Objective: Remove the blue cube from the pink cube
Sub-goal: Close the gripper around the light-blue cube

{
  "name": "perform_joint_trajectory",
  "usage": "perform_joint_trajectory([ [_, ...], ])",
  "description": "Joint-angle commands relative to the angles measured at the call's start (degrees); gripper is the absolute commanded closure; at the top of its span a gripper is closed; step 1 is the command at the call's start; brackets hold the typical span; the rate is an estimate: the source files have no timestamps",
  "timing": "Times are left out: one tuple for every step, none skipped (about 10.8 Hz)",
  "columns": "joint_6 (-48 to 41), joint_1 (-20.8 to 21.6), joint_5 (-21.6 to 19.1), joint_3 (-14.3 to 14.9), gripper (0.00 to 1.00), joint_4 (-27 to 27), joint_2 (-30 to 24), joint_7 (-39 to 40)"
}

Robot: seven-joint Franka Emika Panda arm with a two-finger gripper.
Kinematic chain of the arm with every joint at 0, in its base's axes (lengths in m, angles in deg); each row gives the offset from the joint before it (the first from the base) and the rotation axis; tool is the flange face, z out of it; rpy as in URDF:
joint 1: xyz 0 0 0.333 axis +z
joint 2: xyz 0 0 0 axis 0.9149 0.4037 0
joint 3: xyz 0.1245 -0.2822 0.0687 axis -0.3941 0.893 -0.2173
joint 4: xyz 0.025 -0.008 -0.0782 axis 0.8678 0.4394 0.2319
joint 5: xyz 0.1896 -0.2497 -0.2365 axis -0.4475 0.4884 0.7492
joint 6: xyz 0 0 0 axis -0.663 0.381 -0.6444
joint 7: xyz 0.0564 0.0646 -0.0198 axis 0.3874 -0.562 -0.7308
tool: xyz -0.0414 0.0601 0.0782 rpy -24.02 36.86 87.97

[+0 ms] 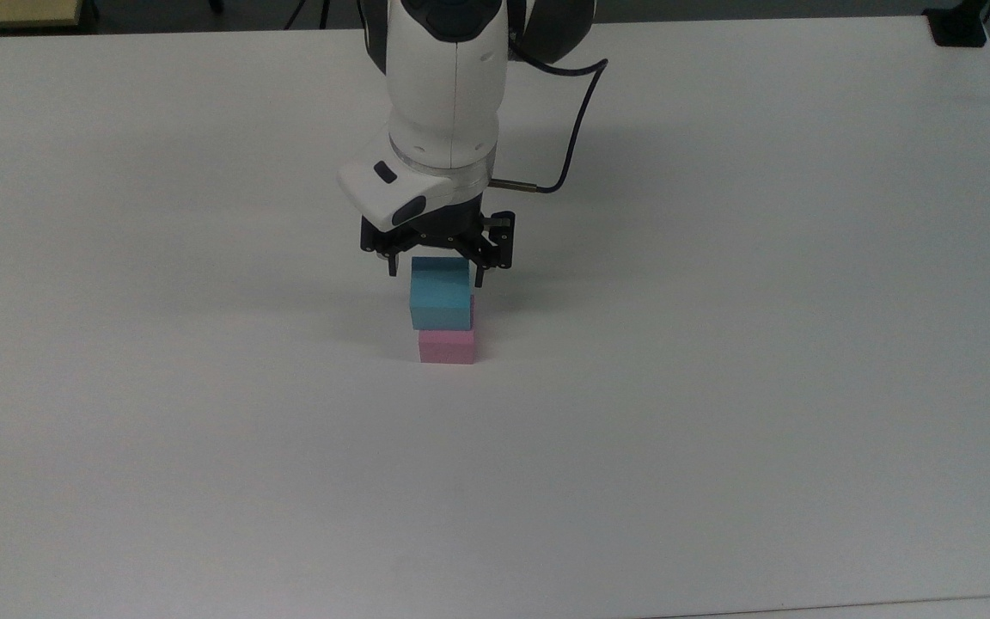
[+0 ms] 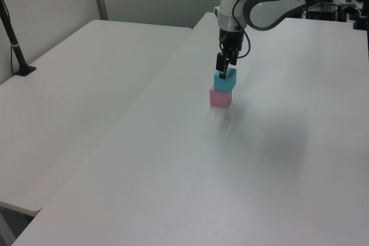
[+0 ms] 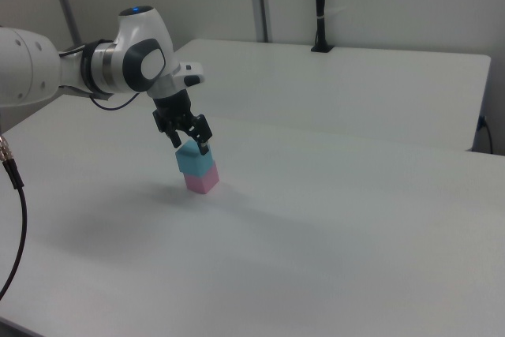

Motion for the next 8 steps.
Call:
perform_joint_trajectory([
  [0.71,0.19,1.51,-0.19,0.02,1.01,-0.17,-2.0],
  [0.97,0.28,1.6,-0.19,0.06,1.1,0.01,-2.78],
  [1.06,0.36,1.77,-0.19,0.1,1.28,0.18,-3.31],
  [1.15,0.37,2.12,-0.19,0.22,1.45,0.18,-3.84],
  [1.07,0.28,2.04,-0.19,0.41,1.37,0.1,-4.8],
  [0.54,0.19,2.04,-0.28,0.56,1.28,-0.34,-4.64],
  [0.45,0.02,1.95,-0.28,0.6,1.28,-0.95,-4.2],
  [0.28,-0.42,1.95,-0.28,0.6,1.54,-2.52,-3.59],
])
